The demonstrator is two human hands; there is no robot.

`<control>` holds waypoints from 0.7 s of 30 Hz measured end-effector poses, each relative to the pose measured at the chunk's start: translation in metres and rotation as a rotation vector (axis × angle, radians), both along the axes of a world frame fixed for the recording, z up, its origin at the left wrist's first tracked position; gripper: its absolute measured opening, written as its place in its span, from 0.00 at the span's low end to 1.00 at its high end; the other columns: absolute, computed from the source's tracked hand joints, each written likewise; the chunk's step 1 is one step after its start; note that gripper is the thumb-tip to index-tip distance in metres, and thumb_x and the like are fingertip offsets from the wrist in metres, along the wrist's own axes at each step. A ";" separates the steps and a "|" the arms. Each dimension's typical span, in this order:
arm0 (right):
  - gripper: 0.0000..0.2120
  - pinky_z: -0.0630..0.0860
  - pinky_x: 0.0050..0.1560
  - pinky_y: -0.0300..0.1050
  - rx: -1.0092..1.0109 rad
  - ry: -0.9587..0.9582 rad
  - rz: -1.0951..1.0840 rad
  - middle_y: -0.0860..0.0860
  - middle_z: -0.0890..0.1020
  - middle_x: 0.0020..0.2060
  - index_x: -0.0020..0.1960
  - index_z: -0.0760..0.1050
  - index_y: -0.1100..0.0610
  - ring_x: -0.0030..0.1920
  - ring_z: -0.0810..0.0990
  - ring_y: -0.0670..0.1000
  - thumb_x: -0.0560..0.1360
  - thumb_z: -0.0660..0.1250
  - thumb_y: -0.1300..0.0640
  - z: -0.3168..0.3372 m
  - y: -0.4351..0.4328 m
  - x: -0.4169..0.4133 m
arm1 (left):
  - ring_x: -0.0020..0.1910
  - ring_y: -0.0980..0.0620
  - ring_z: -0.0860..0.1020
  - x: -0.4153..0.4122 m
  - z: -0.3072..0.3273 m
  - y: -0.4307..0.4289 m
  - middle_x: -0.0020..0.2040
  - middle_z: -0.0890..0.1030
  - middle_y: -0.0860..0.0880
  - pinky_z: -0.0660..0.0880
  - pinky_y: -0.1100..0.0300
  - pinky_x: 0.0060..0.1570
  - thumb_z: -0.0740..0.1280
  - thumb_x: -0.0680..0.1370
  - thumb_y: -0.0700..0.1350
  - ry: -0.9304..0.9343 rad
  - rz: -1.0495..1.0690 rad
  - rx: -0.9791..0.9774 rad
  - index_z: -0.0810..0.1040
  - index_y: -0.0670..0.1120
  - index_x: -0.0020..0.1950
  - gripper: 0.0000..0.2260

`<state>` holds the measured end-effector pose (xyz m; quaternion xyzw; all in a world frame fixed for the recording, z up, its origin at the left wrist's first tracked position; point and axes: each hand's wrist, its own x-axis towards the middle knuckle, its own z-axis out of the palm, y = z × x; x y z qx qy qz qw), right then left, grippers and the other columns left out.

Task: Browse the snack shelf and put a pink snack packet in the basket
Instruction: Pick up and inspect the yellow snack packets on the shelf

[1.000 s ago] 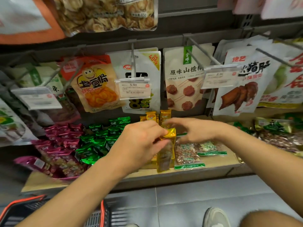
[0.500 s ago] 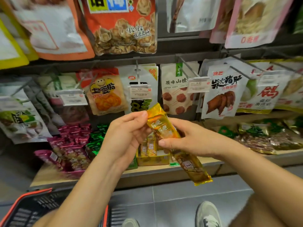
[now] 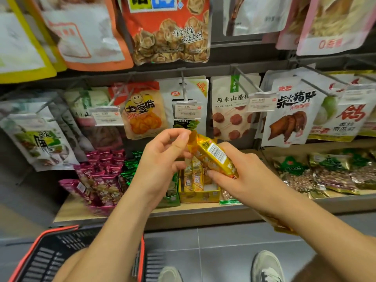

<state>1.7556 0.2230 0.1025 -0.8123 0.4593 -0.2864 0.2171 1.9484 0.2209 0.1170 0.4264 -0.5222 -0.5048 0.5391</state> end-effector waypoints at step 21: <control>0.22 0.74 0.32 0.36 0.516 -0.241 0.215 0.46 0.77 0.33 0.53 0.71 0.58 0.33 0.79 0.44 0.76 0.58 0.40 0.003 -0.002 -0.002 | 0.38 0.60 0.80 0.000 -0.004 -0.003 0.39 0.84 0.51 0.76 0.68 0.38 0.69 0.72 0.54 0.268 0.201 0.043 0.87 0.49 0.40 0.11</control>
